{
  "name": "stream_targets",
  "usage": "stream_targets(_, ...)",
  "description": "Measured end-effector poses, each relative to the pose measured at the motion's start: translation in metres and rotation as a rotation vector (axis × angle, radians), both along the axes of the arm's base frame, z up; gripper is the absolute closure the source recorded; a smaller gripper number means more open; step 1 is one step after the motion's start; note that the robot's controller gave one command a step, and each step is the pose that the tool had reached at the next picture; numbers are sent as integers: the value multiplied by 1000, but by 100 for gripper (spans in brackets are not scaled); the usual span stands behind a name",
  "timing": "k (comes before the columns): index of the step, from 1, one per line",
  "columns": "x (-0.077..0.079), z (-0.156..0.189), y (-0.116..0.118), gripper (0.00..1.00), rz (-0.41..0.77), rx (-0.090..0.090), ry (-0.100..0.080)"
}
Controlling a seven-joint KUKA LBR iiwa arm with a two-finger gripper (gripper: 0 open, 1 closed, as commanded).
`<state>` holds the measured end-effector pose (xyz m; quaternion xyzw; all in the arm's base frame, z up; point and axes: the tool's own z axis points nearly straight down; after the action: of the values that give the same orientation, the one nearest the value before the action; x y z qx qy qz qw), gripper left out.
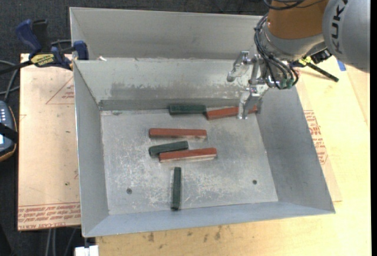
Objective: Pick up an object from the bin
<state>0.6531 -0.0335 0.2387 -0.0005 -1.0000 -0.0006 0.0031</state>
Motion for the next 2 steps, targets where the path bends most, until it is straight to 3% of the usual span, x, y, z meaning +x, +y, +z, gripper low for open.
stream_targets(1,1,5,0,0,0,0,-8)
stream_targets(2,-11,-43,8,0,21,-1,-14)
